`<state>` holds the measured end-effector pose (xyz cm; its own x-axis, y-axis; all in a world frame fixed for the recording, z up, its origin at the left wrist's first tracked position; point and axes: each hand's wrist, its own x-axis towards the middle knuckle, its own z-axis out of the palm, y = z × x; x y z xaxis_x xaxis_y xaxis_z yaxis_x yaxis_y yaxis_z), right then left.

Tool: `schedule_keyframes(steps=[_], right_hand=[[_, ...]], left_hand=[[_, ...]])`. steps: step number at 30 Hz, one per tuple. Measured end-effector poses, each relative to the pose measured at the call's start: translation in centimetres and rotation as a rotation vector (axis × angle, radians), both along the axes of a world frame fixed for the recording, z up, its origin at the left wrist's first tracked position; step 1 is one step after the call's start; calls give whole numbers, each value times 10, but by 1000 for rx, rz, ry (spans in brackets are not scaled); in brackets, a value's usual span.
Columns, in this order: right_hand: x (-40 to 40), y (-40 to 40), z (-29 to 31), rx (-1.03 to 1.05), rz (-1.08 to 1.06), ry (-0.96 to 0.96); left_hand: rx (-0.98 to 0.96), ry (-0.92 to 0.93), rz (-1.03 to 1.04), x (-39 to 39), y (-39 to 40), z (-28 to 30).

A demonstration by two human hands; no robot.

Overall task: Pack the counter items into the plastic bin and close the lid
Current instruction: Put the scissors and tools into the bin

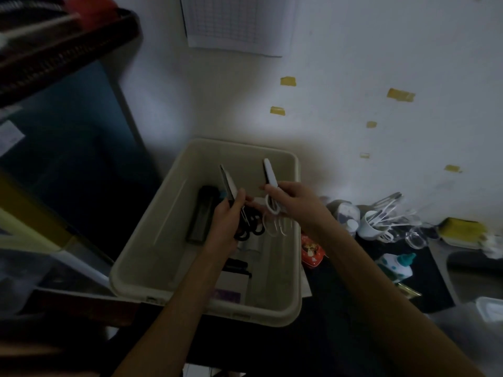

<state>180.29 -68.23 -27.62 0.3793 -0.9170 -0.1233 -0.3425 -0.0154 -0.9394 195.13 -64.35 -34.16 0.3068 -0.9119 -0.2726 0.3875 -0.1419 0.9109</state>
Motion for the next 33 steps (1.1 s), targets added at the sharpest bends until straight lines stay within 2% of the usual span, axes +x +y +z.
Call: schedule_keyframes(steps=[2,4,8,10,14,16,19,24,29,31,33], right_hand=[[4,1,0,-30,8,9],[11,2,-3,-102,-15,60],[21,-4,-15,-244,-90,198],[23,-8,-19,-288,-125,247],[25,-11,-22,-340,-150,281],[24,-11,-24,-388,-137,334],[20,-14,-24,-447,-116,313],[23,-7,-23,-343,-97,232],[39,-1,-32,-460,-67,378],[43,0,-36,-429,-79,379],[47,3,-37,-263,-109,268]], left_hand=[[20,0,-40,-3,0,-2],[40,77,-66,-7,0,1],[86,413,-128,-13,-1,9],[55,496,-158,-15,-2,8],[36,494,-228,-17,4,12],[51,520,-235,-16,5,11],[70,532,-192,-13,2,2],[32,592,-208,-7,0,1],[92,502,-175,8,-4,-6],[122,432,-107,19,-6,-10],[122,388,-40,30,-9,-12]])
